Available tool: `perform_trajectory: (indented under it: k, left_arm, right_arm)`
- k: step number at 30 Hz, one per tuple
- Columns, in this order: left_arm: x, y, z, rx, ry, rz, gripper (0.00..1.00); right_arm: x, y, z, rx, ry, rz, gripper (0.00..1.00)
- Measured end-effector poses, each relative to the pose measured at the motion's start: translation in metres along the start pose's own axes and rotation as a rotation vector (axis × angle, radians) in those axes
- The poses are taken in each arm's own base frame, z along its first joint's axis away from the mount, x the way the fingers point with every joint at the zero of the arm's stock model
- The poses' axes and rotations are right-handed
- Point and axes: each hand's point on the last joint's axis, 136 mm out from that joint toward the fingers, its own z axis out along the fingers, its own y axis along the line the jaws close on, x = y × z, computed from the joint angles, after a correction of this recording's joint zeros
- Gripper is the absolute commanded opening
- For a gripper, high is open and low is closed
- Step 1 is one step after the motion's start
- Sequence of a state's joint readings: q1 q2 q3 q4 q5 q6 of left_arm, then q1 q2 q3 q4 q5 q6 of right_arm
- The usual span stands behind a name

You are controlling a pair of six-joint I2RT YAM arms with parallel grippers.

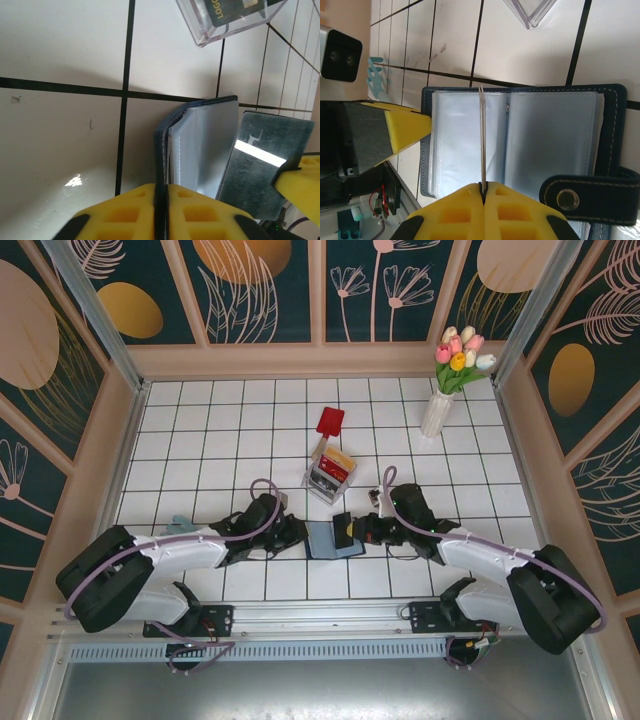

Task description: Put the credit cards into the card holder

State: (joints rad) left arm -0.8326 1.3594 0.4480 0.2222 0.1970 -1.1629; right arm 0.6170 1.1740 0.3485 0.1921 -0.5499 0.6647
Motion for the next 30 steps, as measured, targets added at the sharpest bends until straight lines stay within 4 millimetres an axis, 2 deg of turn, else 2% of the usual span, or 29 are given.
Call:
perform_trajectory:
  k: [3,7,16,30]
  left_arm:
    - [-0.001,0.007,0.004,-0.026,-0.004,0.008,0.06]
    - [0.000,0.019,0.010,-0.072,0.002,0.023,0.05]
    - [-0.003,0.021,0.012,-0.092,-0.014,0.043,0.06]
    - [-0.005,0.023,0.018,-0.114,-0.016,0.046,0.04]
  right_arm:
    - [0.000,-0.002,0.002,0.002,0.000,0.000,0.00]
    - [0.002,-0.009,0.004,0.025,-0.008,0.002,0.00]
    - [0.012,-0.023,0.009,0.023,-0.006,0.022,0.00]
    - [0.011,-0.016,0.011,-0.033,-0.021,0.047,0.00]
